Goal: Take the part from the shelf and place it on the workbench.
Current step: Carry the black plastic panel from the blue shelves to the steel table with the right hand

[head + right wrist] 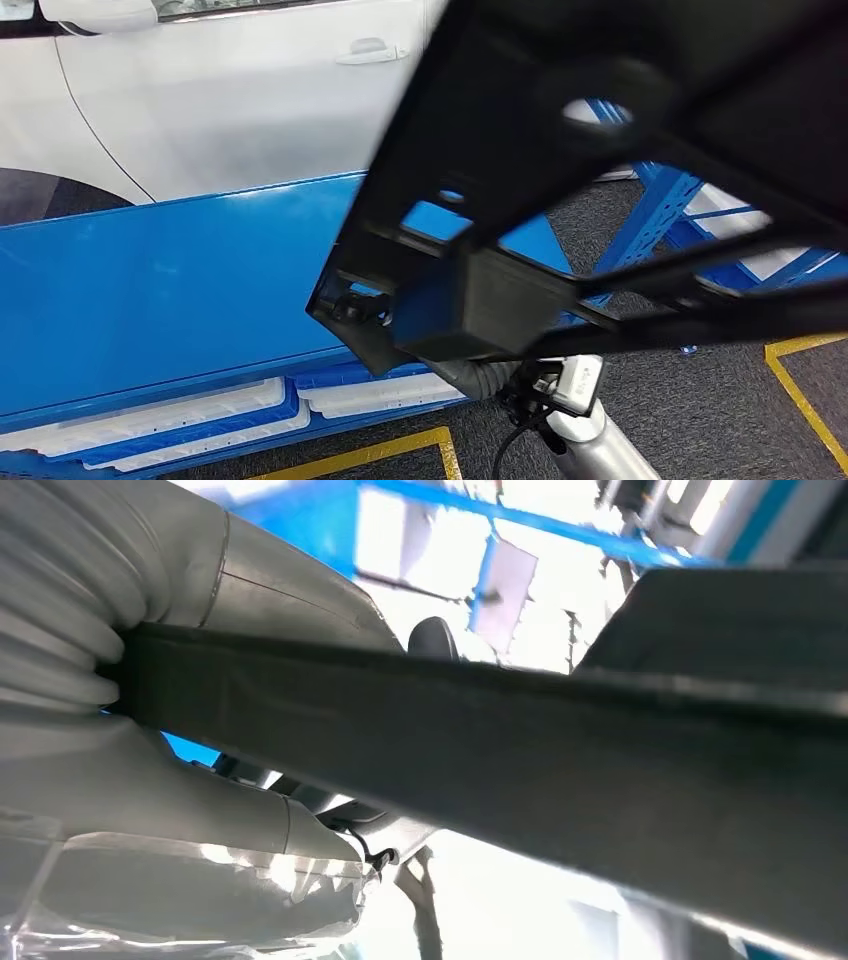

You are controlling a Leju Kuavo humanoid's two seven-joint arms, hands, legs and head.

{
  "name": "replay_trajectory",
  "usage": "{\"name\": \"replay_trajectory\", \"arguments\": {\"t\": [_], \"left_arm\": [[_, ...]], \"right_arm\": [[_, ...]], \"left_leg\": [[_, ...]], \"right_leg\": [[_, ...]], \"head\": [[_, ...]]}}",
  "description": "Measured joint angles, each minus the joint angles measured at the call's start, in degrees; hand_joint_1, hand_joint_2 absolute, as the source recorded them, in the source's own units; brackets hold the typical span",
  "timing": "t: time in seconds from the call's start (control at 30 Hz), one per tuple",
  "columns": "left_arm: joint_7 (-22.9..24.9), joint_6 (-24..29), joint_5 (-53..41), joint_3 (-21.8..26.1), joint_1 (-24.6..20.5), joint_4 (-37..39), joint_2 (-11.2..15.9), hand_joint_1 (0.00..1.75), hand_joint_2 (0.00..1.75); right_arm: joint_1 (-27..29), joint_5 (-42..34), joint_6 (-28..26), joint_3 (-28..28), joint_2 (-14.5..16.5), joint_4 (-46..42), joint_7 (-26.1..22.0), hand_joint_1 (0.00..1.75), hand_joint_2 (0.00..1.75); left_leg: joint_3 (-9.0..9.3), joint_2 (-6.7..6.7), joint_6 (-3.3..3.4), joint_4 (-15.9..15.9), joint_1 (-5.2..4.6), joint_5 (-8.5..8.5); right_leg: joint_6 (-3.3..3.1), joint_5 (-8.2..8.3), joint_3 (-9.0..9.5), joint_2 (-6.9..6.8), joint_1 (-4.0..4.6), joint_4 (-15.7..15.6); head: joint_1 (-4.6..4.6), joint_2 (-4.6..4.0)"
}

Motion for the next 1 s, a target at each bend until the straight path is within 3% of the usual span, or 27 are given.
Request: {"name": "replay_trajectory", "arguments": {"t": [0.1, 0.13, 0.2, 0.27, 0.3, 0.33, 0.37, 0.43, 0.47, 0.53, 0.63, 0.7, 0.77, 0.8, 0.83, 0.87, 0.9, 0.93, 1.0], "left_arm": [[0.1, 0.0, 0.0, 0.0, 0.0, 0.0, -0.1, 0.00, 1.75], [0.1, 0.0, 0.0, 0.0, 0.1, 0.0, -0.1, 0.00, 1.75], [0.1, 0.0, 0.0, 0.0, 0.3, 0.0, -0.2, 0.00, 1.75], [0.1, 0.0, 0.0, 0.0, 0.3, 0.0, -0.3, 0.00, 1.75], [0.1, 0.0, 0.0, 0.0, 0.3, 0.0, -0.3, 0.00, 1.75], [0.1, 0.0, 0.0, 0.0, 0.3, 0.0, -0.3, 0.00, 1.75], [0.1, 0.0, 0.0, 0.0, 0.3, 0.0, -0.3, 0.00, 1.75], [-0.1, 0.2, 0.0, 0.3, 0.3, 0.0, -0.3, 0.00, 1.75], [-0.2, 0.3, 0.0, 0.6, 0.3, 0.0, -0.3, 0.00, 1.75], [-0.4, 0.6, 0.0, 1.8, 0.4, 0.0, -0.3, 0.00, 1.75], [0.1, 0.9, 0.0, 3.1, 0.6, 0.0, -0.4, 0.00, 1.75], [0.8, 0.9, 0.0, 3.3, 0.6, 0.0, -0.5, 0.00, 1.75], [1.3, 0.7, 0.0, 3.1, 0.6, 0.0, -0.5, 0.00, 1.75], [1.3, 0.5, 0.0, 3.0, 0.6, 0.0, -0.5, 0.00, 1.75], [1.3, 0.4, 0.0, 2.8, 0.6, 0.0, -0.5, 0.00, 1.75], [1.1, 0.2, 0.0, 2.6, 0.6, 0.0, -0.6, 0.00, 1.75], [0.8, 0.1, 0.0, 2.5, 0.5, 0.0, -0.7, 0.00, 1.75], [0.5, 0.1, 0.0, 2.3, 0.5, 0.0, -0.7, 0.00, 1.75], [-0.2, 0.2, 0.0, 2.1, 0.5, 0.0, -1.0, 0.00, 1.75]], "right_arm": [[-0.2, -0.1, 0.0, 1.9, 0.1, 1.3, 1.3, 1.75, 1.75], [-0.2, -0.1, 0.0, 2.3, 0.2, 1.7, 1.4, 1.75, 1.75], [-0.4, -0.1, 0.0, 2.9, 0.2, 2.2, 1.4, 1.75, 1.75], [-0.4, -0.1, 0.0, 3.3, 0.2, 2.7, 1.4, 1.75, 1.75], [-0.4, -0.1, 0.0, 3.4, 0.2, 2.9, 1.4, 1.75, 1.75], [-0.4, -0.1, 0.0, 3.5, 0.2, 3.1, 1.4, 1.75, 1.75], [-0.4, -0.1, 0.0, 3.6, 0.2, 3.3, 1.4, 1.75, 1.75], [-0.5, 0.0, 0.3, 4.2, 0.3, 4.1, 1.1, 1.75, 1.75], [-0.7, 0.0, 0.5, 4.7, 0.4, 4.7, 0.6, 1.75, 1.75], [-1.3, 0.2, 0.5, 6.1, 1.2, 6.6, -0.5, 1.75, 1.75], [-2.2, 0.4, -0.8, 8.3, 2.5, 9.4, -1.1, 1.75, 1.75], [-2.2, 0.6, -2.0, 8.9, 2.8, 10.2, -1.1, 1.75, 1.75], [-1.5, 0.8, -2.8, 9.0, 2.6, 10.5, -1.2, 1.75, 1.75], [-0.9, 0.8, -3.1, 9.0, 2.4, 10.6, -1.4, 1.75, 1.75], [-0.2, 0.8, -3.2, 9.0, 2.2, 10.6, -1.6, 1.75, 1.75], [0.5, 0.9, -3.3, 8.9, 1.8, 10.6, -1.9, 1.75, 1.75], [1.2, 0.9, -3.2, 8.9, 1.4, 10.4, -2.2, 1.75, 1.75], [1.9, 0.9, -3.2, 8.7, 1.0, 10.1, -2.6, 1.75, 1.75], [3.3, 0.8, -3.0, 8.3, 0.3, 9.1, -3.2, 1.75, 1.75]], "left_leg": [[-0.31, -0.14, -1.16, -0.2, 0.07, 0.96], [-0.70, -0.15, -1.46, 0.1, 0.16, 0.45], [-2.19, -0.13, -1.82, 3.9, 0.38, -3.65], [-4.16, -0.10, -2.03, 11.3, 0.42, -9.24], [-4.65, -0.10, -2.12, 14.5, 0.43, -10.64], [-4.36, -0.10, -2.17, 16.1, 0.43, -10.80], [-3.00, -0.10, -2.17, 15.6, 0.43, -9.83], [2.42, -0.11, -1.96, 9.1, 0.43, -7.38], [5.45, -0.13, -1.74, 4.8, 0.32, -7.06], [8.53, -0.20, -1.14, -0.3, 0.04, -7.55], [8.17, -0.12, 0.05, -1.0, 0.03, -6.69], [7.32, 0.04, 1.01, -1.3, 0.26, -5.46], [5.94, 0.08, 1.45, -1.2, 0.11, -4.34], [5.18, 0.08, 1.45, -1.1, 0.03, -3.81], [4.39, 0.09, 1.41, -1.0, -0.03, -3.30], [3.61, 0.11, 1.35, -0.9, -0.07, -2.86], [2.82, 0.13, 1.26, -0.6, -0.11, -2.45], [2.14, 0.14, 1.14, -0.3, -0.13, -2.10], [1.19, 0.14, 0.69, 0.1, -0.26, -1.42]], "right_leg": [[-1.11, 0.99, -0.27, 0.08, 0.36, -0.9], [-1.60, 1.46, -0.64, -0.04, 0.32, -1.1], [-2.51, 2.69, -1.73, -0.31, 0.20, -1.5], [-2.90, 3.78, -3.16, -0.45, 0.44, -1.4], [-2.92, 4.29, -3.89, -0.50, 0.56, -1.4], [-2.89, 4.78, -4.65, -0.53, 0.64, -1.3], [-2.80, 5.24, -5.38, -0.55, 0.68, -1.1], [-2.49, 5.98, -6.66, -0.56, 0.70, -0.6], [-2.26, 6.28, -7.16, -0.55, 0.76, -0.3], [-1.65, 6.97, -7.64, -0.51, 0.81, 0.0], [-0.58, 7.47, -7.99, -0.33, 0.71, 0.1], [0.01, 4.07, -9.05, -0.19, 0.60, 3.0], [0.41, -1.38, -10.85, -0.15, 0.42, 9.5], [0.55, -2.97, -11.50, -0.15, 0.35, 12.8], [0.62, -3.24, -11.51, -0.15, 0.32, 14.8], [0.63, -2.42, -10.78, -0.15, 0.30, 15.2], [0.50, -0.89, -8.81, -0.16, 0.31, 13.2], [0.27, 0.44, -6.12, -0.16, 0.33, 9.8], [-0.35, 0.85, -0.87, -0.17, 0.62, 2.1]], "head": [[0.01, 0.00], [0.01, 0.00], [0.01, 0.00], [0.00, 0.00], [0.00, 0.00], [-0.01, 0.00], [-0.01, 0.00], [-0.01, 0.00], [-0.01, 0.00], [-0.01, 0.00], [0.00, 0.00], [0.01, 0.00], [0.00, 0.00], [0.00, 0.00], [-0.01, 0.00], [-0.01, 0.00], [-0.01, 0.00], [-0.01, 0.00], [-0.01, 0.00]]}}
